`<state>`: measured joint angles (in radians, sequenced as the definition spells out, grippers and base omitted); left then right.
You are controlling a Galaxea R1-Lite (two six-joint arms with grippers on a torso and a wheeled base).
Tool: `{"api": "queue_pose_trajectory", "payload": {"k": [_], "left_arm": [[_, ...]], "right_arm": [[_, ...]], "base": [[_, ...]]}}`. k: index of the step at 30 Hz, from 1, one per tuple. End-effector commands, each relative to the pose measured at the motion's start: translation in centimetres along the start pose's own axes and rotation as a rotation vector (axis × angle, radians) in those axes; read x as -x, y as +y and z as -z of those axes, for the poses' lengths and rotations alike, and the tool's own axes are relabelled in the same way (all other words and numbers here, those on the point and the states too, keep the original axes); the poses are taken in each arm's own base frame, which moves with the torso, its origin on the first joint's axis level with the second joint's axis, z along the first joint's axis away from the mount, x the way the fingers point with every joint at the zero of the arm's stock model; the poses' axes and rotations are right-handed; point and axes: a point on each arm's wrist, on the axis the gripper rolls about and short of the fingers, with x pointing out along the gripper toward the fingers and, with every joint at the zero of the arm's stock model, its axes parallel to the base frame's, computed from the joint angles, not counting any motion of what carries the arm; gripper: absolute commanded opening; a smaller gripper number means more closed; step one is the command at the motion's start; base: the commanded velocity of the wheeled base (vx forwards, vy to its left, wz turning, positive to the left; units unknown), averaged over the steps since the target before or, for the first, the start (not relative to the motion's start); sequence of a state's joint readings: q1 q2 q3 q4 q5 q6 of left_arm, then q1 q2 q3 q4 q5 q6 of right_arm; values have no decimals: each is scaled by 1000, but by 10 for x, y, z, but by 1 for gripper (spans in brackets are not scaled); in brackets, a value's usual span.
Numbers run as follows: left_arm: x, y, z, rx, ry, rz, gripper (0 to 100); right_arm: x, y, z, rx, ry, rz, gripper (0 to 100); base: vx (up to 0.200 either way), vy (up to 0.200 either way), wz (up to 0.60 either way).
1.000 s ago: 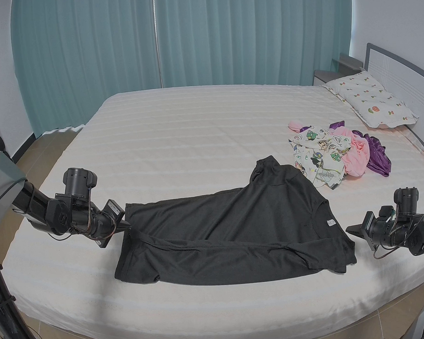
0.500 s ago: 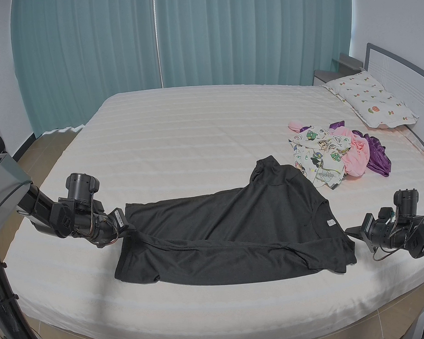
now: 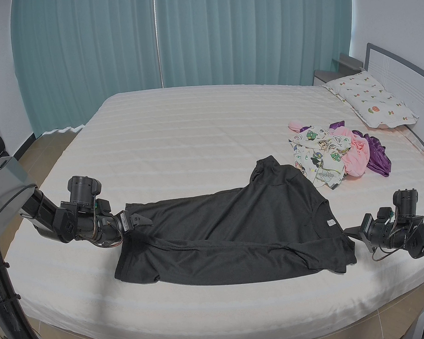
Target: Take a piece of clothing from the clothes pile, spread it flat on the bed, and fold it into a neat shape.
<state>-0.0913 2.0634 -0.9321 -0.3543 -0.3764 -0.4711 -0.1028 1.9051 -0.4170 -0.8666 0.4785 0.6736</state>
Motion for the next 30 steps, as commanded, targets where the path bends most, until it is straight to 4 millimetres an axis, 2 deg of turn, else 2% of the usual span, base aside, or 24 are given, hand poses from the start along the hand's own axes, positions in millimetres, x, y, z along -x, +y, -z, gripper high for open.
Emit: {"api": "queue_pose_trajectory", "payload": {"k": [1, 17, 18, 24, 30], "left_arm": [[-5, 0, 2, -4, 11, -3, 100], [-17, 7, 6, -48, -4, -106, 100], [-18, 7, 6, -48, -2, -108, 0], [-18, 9, 7, -44, -17, -156, 0], [-8, 15, 8, -14, -36, -212, 0]], "right_arm": [[-1, -1, 1, 0, 5, 2, 0], [-2, -1, 1, -2, 7, 2, 0], [-2, -1, 1, -2, 8, 3, 0], [-1, 0, 1, 3, 5, -1, 0], [1, 2, 0, 7, -1, -6, 0]], "base": [[0, 0, 0], [0, 0, 0], [0, 0, 0], [0, 0, 0], [0, 0, 0]]}}
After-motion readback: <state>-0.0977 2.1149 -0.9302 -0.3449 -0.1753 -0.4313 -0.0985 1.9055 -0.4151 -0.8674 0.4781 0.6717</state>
